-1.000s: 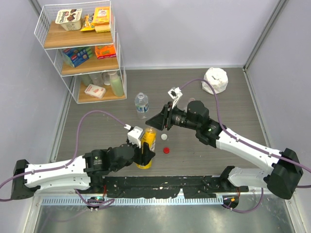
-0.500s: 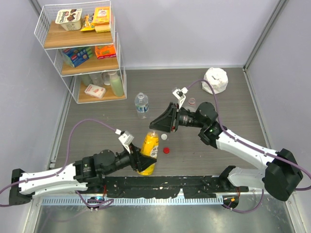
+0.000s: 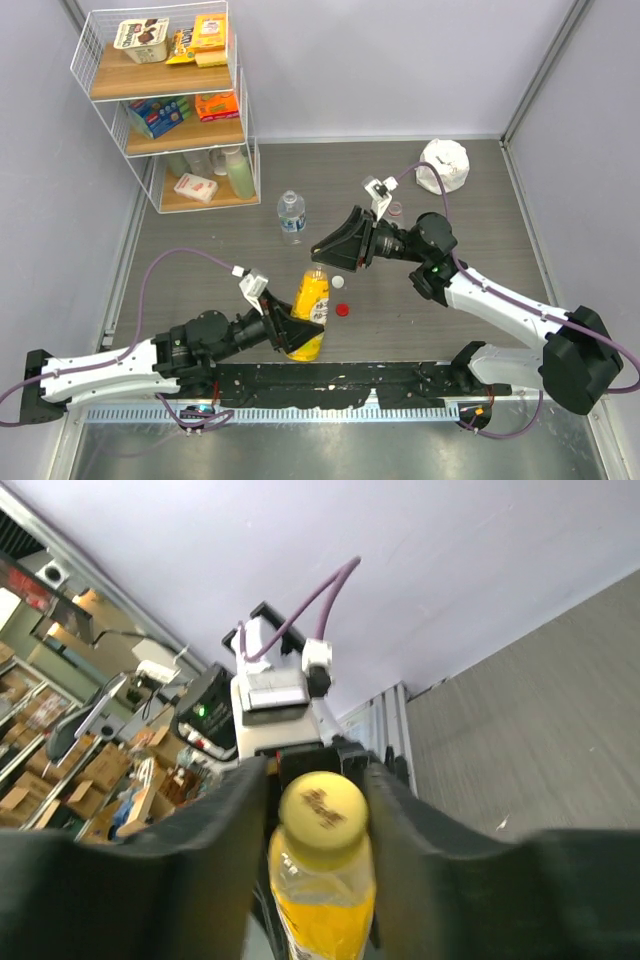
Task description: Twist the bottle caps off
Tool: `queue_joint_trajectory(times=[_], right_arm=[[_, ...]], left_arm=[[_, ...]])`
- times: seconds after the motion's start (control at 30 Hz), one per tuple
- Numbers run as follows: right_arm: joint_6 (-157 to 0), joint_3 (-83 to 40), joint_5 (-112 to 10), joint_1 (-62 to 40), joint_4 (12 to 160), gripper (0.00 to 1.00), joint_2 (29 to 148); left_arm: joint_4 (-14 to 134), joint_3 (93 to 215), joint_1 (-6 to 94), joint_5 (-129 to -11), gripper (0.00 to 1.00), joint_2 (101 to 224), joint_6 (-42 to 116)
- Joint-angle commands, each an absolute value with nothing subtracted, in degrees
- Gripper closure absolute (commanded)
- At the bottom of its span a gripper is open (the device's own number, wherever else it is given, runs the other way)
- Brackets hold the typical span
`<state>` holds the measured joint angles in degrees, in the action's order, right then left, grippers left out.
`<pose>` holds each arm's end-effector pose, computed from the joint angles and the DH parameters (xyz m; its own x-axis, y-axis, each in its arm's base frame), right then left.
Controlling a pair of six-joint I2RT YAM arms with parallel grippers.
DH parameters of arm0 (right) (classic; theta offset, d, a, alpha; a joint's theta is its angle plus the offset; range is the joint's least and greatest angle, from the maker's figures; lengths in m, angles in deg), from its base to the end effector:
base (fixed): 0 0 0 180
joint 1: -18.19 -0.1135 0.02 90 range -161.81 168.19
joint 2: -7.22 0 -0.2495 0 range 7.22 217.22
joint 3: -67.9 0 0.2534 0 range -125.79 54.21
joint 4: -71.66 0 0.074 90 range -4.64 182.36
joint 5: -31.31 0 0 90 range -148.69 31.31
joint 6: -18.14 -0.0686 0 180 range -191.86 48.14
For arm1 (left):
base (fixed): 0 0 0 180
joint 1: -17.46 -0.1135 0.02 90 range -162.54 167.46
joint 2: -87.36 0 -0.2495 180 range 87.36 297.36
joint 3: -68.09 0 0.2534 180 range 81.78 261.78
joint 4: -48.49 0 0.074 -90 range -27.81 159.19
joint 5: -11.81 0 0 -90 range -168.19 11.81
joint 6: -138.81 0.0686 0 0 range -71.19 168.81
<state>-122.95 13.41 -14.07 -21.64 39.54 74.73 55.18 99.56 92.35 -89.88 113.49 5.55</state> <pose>0.1899 0.2212 0.3271 -0.5935 0.2262 -0.7724 -0.8020 -0.0868 0.5909 0.0628 -0.1793 0.2436 -0.6162 -0.2924 -0.7313 0.6458 0.3439 -0.6816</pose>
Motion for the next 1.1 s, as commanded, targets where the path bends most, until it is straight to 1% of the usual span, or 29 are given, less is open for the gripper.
queue_joint_trajectory(times=[0.0,0.03,0.07,0.1,0.17,0.33,0.4,0.53,0.67,0.8,1.07], right_arm=[[-122.3,11.9,-20.3,-19.7,32.7,0.41,71.7],[-121.9,11.8,-21.1,-19.5,35.1,0.27,71.0],[-120.5,11.6,-23.2,-19.4,36.4,0.21,70.4],[-119.8,11.3,-24.6,-19.4,39.9,0.12,69.6],[-117.0,10.3,-28.4,-19.3,46.1,0.04,68.5],[-112.2,5.1,-37.3,-19.3,61.8,0.03,68.1],[-111.0,2.8,-41.4,-19.5,71.1,0.03,68.4],[-109.7,-1.2,-46.5,-19.9,80.5,0.03,70.8],[-108.9,-5.6,-51.7,-22.7,89.8,0.04,74.8],[-108.5,-7.3,-54.2,-24.2,93.2,0.05,78.1],[-111.8,-3.2,-52.2,-24.4,89.9,0.11,79.2]], left_arm=[[59.5,99.6,92.1,-91.9,1.0,116.0,3.8],[59.8,100.0,92.1,-91.9,1.0,116.5,4.0],[60.3,100.3,92.2,-91.9,1.0,117.2,4.2],[60.7,100.8,92.2,-92.0,1.0,117.8,4.2],[61.8,101.7,92.1,-92.3,1.0,119.0,4.8],[65.5,104.5,92.1,-94.4,1.0,122.7,5.6],[67.2,105.8,92.1,-95.7,1.0,124.4,5.8],[71.7,108.9,92.2,-100.3,1.0,128.6,6.4],[77.0,112.3,92.1,-106.2,1.0,133.8,6.6],[81.9,116.8,92.1,-110.8,1.0,139.2,6.4],[88.1,123.0,92.2,-118.4,1.0,145.9,5.4]])
